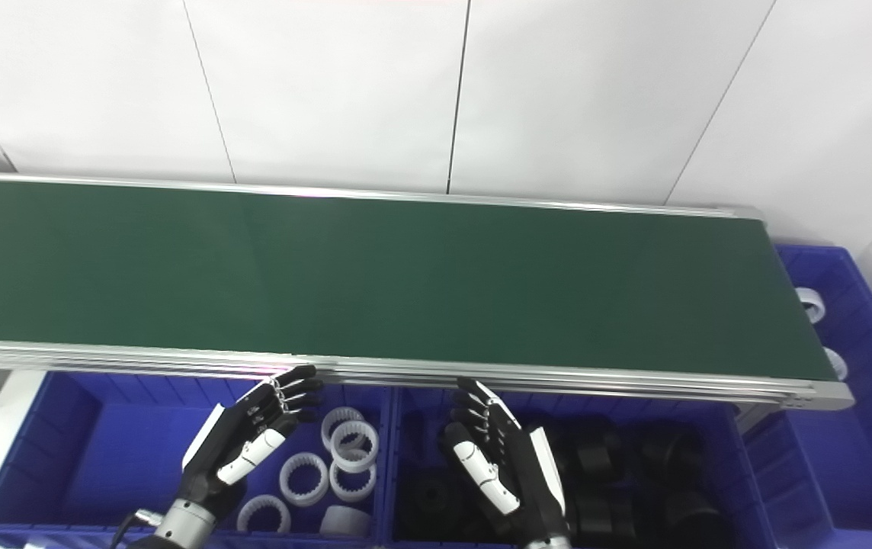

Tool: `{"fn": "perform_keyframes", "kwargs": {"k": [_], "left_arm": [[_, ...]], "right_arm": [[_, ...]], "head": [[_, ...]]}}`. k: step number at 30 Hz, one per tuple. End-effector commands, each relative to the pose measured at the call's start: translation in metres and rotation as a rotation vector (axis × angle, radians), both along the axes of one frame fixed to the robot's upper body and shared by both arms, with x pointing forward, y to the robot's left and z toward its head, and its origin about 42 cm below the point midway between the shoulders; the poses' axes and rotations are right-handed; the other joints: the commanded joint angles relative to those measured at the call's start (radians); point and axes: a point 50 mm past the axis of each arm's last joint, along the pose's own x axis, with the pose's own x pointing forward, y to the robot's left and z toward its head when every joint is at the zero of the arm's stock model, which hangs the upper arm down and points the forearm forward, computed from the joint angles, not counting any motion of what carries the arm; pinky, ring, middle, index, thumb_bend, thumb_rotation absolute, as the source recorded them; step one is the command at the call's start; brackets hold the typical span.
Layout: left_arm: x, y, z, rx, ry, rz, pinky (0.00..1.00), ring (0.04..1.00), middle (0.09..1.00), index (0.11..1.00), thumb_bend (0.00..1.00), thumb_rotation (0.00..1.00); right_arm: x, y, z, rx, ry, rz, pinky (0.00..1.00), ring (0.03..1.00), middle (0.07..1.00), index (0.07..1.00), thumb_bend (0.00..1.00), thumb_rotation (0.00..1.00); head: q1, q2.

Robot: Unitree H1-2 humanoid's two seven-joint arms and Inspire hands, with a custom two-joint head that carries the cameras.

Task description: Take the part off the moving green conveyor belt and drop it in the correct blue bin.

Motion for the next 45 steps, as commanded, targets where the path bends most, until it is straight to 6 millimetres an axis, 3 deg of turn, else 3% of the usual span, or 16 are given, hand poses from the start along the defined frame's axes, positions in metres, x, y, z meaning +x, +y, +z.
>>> {"fn": "perform_keyframes", "kwargs": {"k": [1, 35, 45], "left_arm": [[0.0082, -0.0002, 0.009, 0.01, -0.07, -0.004, 0.7, 0.741, 0.78, 0.808, 0.77, 0.57], [0.0079, 0.0006, 0.0081, 0.005, -0.067, -0.005, 0.7, 0.748, 0.784, 0.808, 0.76, 0.57], [0.007, -0.0038, 0.007, 0.011, -0.065, 0.001, 0.69, 0.738, 0.778, 0.801, 0.81, 0.58]], "right_arm": [[0.0044, 0.0037, 0.0107, 0.022, -0.066, 0.005, 0.72, 0.787, 0.828, 0.867, 0.54, 0.75], [0.0039, 0.0039, 0.011, 0.027, -0.064, 0.0, 0.72, 0.782, 0.826, 0.869, 0.55, 0.74], [0.0032, 0.001, 0.011, 0.033, -0.063, -0.002, 0.72, 0.783, 0.827, 0.869, 0.56, 0.73]], "head": [[0.001, 0.0], [0.0, -0.004], [0.062, -0.017]]}}
